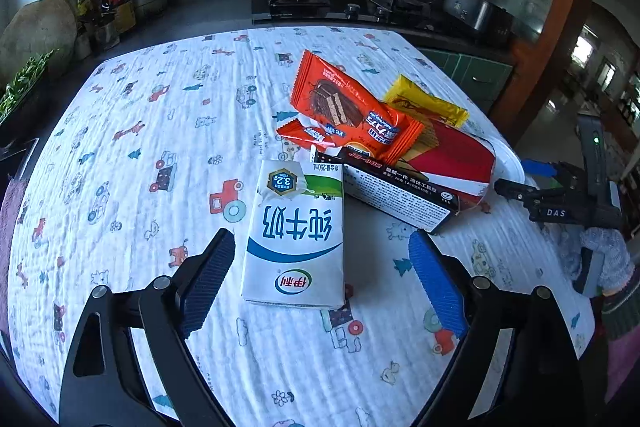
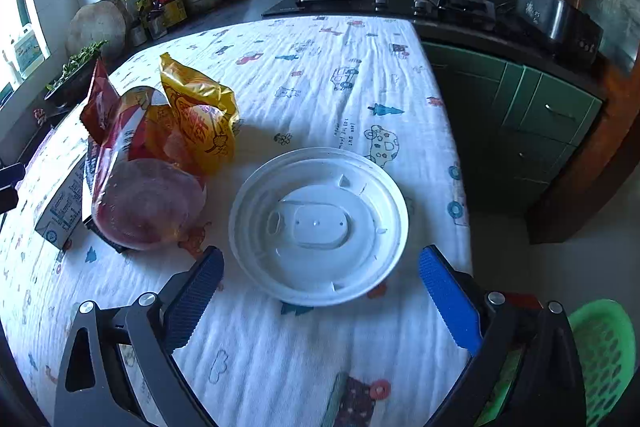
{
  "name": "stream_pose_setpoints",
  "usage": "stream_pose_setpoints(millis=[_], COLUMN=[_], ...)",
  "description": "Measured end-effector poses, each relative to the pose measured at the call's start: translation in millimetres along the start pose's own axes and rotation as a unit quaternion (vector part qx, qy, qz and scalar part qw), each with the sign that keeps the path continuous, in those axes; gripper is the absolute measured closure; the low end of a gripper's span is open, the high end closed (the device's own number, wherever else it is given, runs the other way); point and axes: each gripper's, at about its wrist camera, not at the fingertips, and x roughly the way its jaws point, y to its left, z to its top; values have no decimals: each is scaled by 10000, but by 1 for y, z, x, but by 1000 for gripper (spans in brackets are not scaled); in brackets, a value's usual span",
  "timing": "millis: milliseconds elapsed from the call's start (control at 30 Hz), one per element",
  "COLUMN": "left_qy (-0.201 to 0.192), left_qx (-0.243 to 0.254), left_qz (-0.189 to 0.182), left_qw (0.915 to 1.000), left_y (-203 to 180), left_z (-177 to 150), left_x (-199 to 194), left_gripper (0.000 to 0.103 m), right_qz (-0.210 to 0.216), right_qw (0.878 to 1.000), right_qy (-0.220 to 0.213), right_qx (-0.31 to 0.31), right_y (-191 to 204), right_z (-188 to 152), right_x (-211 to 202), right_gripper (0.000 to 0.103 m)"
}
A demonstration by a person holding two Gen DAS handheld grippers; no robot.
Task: Collect trash
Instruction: 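Grasp the white plastic lid with the right gripper while the left grasps the milk carton, then carry the lid into the green basket and open the right gripper while the left carries the carton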
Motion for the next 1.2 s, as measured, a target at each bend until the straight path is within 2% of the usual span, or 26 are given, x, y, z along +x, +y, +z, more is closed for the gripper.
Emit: stream_pose_setpoints(millis=[233, 567, 667, 833, 967, 1200], left_qy=[252, 569, 650, 689, 705, 680], left_qx=[158, 221, 125, -9, -93, -194], left_qz=[79, 271, 240, 171, 195, 6], left_qw=[9995, 9978, 9975, 9975, 9973, 9975], left_y=[0, 8, 13, 18, 21, 21], left_z=[3, 10, 11, 11, 10, 4], left_x=[20, 47, 54, 62, 67, 65], left_gripper=[12, 12, 12, 12, 17, 38], right_qz=[24, -158, -176, -152, -118, -106], right_qw=[9999, 9995, 9995, 9997, 9998, 9998], right_qy=[121, 183, 160, 96, 36, -80], right_qx=[-74, -196, -208, -191, -147, -142], right_y=[1, 5, 7, 9, 10, 16], right_z=[6, 11, 12, 10, 7, -2], right_x=[16, 22, 22, 19, 10, -8], right_gripper=[8, 9, 13, 13, 13, 13])
